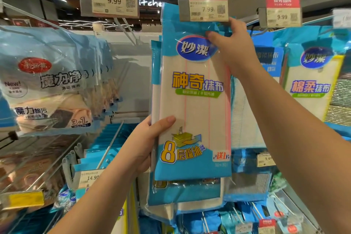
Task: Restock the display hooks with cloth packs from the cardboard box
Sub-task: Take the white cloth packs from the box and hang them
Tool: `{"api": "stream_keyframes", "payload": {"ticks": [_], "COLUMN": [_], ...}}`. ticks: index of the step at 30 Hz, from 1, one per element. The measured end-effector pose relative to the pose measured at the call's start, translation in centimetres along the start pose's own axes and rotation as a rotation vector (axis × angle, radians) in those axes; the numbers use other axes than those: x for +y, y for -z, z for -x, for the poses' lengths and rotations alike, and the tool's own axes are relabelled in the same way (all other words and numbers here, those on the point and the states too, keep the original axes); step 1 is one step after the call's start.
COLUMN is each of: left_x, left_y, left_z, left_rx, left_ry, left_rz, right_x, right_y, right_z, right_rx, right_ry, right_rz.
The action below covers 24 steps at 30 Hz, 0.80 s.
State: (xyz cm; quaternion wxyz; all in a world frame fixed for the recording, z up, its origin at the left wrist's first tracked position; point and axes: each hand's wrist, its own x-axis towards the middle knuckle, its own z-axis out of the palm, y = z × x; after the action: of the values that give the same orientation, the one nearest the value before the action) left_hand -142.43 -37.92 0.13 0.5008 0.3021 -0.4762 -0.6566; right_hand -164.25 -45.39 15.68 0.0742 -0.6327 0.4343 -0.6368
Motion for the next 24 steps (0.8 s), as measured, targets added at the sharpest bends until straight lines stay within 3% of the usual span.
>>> {"api": "stream_keyframes", "payload": {"ticks": [17, 24], "left_x": [-1.3, -0.3], "left_y": [-0.9, -0.7], "left_z": [0.3, -2.5], "left_rx": [0.043, 0.155], "left_ry": [0.095, 0.085], "left_rz": [0.118, 0.168], "right_x": [0.5, 1.0], "right_y": [-0.4, -1.6], "right_z": [-0.6, 3.1], "right_rx": [-0.115, -0.217], "right_ry": [-0.136, -0.195], "right_rz": [0.055, 0.277]}}
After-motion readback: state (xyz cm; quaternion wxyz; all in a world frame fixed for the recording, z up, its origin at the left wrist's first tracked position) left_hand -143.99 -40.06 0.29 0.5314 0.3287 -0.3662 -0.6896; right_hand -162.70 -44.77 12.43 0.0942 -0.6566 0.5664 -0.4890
